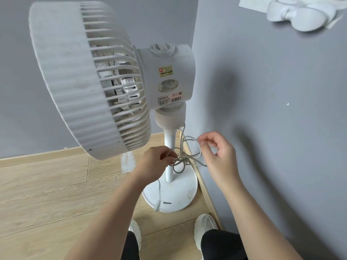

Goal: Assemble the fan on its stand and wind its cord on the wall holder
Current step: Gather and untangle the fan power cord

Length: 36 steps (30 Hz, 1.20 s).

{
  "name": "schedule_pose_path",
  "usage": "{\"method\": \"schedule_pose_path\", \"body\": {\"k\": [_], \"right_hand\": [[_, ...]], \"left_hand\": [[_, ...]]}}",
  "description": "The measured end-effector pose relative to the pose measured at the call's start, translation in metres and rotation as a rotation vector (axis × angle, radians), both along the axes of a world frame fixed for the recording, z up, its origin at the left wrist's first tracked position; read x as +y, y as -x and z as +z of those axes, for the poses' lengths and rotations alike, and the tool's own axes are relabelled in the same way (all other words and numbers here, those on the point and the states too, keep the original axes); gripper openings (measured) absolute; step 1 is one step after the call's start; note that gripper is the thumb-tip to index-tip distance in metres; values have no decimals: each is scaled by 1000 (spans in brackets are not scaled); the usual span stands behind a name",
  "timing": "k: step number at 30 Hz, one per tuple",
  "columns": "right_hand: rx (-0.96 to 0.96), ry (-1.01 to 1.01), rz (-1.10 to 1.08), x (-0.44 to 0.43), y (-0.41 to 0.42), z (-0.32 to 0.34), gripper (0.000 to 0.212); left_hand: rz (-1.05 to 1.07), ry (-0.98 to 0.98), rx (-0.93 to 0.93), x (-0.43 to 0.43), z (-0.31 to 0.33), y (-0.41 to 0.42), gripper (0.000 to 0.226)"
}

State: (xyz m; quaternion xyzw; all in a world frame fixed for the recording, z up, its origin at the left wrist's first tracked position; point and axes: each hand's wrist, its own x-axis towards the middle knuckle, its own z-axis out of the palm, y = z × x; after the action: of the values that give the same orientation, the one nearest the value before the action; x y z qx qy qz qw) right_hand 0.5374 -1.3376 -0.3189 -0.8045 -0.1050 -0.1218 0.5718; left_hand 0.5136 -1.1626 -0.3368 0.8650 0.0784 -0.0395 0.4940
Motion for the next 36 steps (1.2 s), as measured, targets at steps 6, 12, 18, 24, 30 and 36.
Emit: {"method": "schedule_pose_path", "body": {"k": [6,12,18,24,30,36], "right_hand": [[-364,133,127,1,7,5,7],[-76,287,229,7,5,-14,9],[-143,427,229,5,0,-15,14],[-56,497,266,6,0,-18,17],[40,647,307,6,-2,-21,10],[-89,499,304,6,-1,-22,11]], "left_hand": [[124,44,2,2,-2,-1,13],[132,183,-3,-2,2,-1,20],[143,348,62,-2,8,0,20],[137,350,86,-5,9,1,19],[200,361,79,-4,9,1,28],[274,260,76,1,4,-2,31]]}}
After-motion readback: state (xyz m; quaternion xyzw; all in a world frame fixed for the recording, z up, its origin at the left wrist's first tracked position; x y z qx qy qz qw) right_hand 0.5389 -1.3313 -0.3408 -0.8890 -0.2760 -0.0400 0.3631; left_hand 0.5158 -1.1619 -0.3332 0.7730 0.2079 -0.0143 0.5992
